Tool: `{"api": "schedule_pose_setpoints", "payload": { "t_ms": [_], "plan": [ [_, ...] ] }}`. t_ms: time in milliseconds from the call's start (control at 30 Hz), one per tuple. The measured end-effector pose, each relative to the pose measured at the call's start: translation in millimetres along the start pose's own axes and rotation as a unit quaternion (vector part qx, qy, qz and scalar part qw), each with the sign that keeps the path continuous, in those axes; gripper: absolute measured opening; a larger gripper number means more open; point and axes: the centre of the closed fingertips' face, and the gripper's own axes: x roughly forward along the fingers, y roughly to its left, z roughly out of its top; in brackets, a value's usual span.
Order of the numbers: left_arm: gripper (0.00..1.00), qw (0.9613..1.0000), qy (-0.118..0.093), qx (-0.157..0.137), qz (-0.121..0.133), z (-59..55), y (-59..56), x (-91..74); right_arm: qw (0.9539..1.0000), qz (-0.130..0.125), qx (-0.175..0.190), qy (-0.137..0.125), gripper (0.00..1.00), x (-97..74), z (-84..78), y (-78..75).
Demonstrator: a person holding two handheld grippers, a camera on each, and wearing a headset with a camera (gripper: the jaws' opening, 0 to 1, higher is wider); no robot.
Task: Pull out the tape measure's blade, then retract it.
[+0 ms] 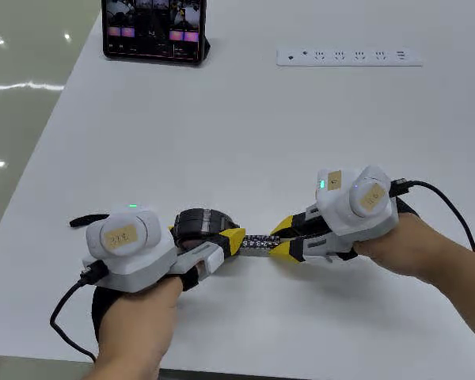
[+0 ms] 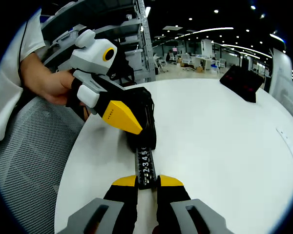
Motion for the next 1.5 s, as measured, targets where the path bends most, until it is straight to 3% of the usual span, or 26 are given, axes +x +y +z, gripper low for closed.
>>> {"api": "schedule_pose_setpoints", "payload": {
  "t_ms": [267,1500],
  "plan": [
    [0.58,0.9999,0.004,0.013,0.007,-1.2,-1.7,1.0,1.0000,0.003,0.005,-0.004,0.11,3.6,3.4,4.7],
    [0.58,1.0000,0.007,-0.004,0.002,-0.2,-0.3,0.0,0.9991,-0.009,0.031,-0.029,0.11,29.1,26.1,2.2]
  ]
}}
